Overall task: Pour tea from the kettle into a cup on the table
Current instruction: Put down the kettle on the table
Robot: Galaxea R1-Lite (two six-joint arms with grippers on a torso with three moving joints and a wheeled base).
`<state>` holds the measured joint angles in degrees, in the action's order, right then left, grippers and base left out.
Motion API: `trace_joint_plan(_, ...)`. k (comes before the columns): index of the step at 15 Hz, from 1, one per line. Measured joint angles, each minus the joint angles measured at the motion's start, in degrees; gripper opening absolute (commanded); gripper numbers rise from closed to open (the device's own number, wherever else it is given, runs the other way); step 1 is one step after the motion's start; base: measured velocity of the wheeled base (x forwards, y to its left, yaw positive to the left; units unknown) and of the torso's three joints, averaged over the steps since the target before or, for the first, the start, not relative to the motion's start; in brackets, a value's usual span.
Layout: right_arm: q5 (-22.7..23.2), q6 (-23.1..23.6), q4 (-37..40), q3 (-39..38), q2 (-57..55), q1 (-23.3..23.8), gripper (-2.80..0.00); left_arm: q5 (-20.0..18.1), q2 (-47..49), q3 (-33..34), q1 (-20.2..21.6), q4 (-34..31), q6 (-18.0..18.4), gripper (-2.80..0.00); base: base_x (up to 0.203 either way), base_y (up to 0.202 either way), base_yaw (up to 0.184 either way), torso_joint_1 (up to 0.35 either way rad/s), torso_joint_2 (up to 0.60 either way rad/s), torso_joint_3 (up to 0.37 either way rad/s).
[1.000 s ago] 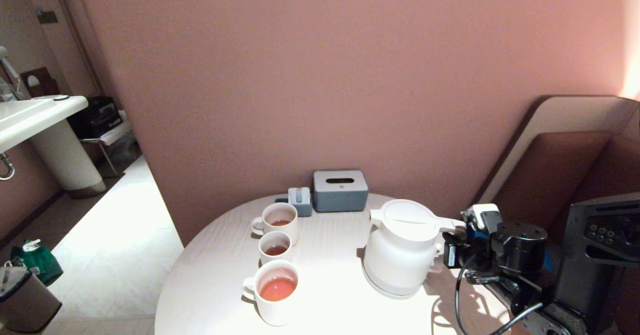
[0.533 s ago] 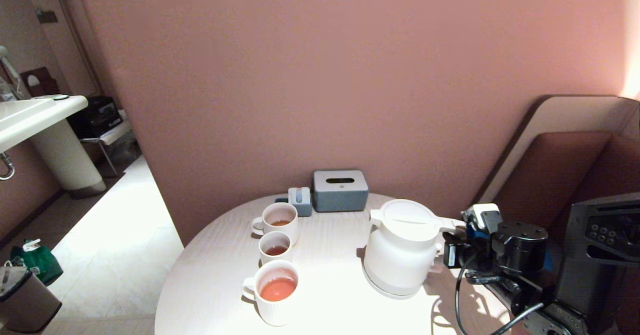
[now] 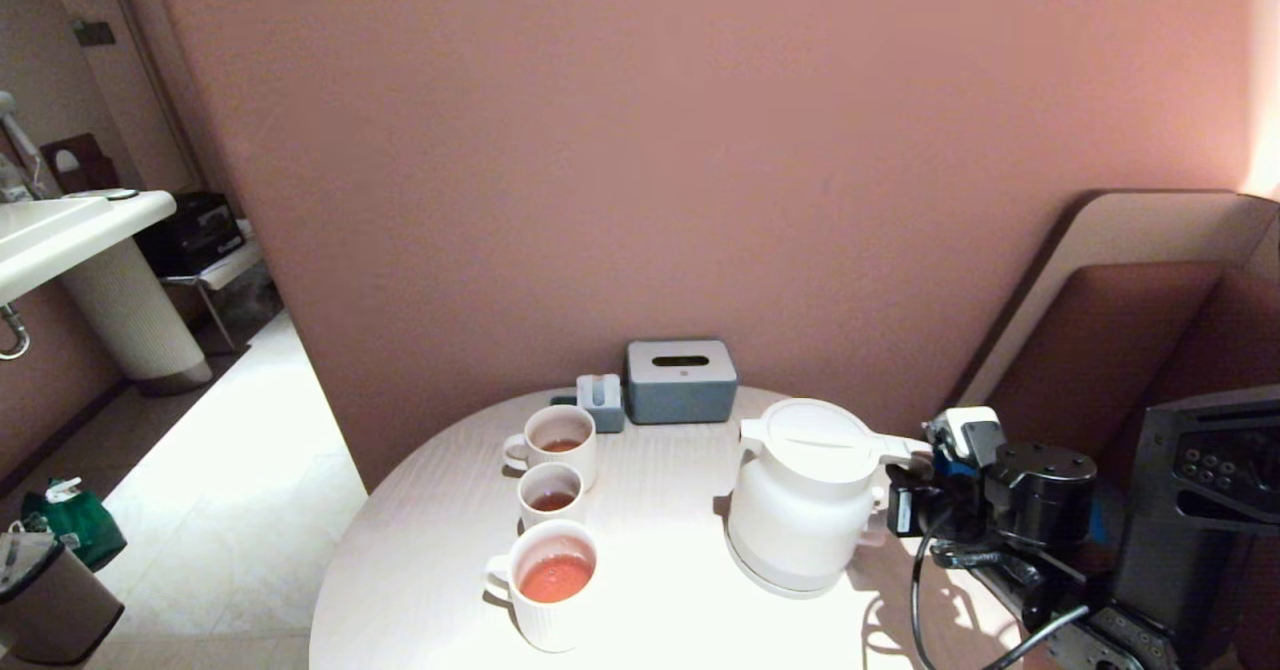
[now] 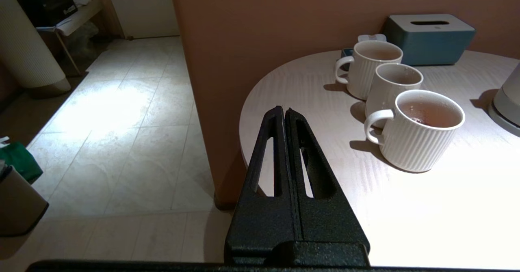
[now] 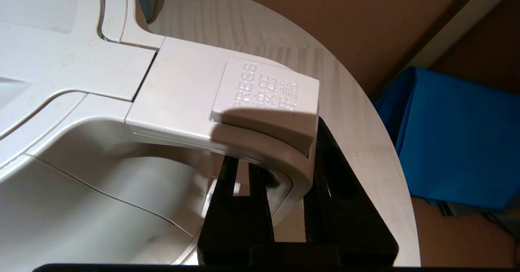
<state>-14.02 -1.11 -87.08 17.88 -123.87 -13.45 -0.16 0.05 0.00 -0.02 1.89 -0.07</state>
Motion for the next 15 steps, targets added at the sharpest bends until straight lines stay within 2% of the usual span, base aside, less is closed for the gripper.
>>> trace_joint_plan(15, -0.6, 0.1, -0.1, 0.0, 0.2, 0.0, -2.8, 0.0, 0.0, 0.0, 0.0, 0.0, 0.0, -2.8, 0.0, 0.0, 0.0, 0.0, 0.0, 0.0)
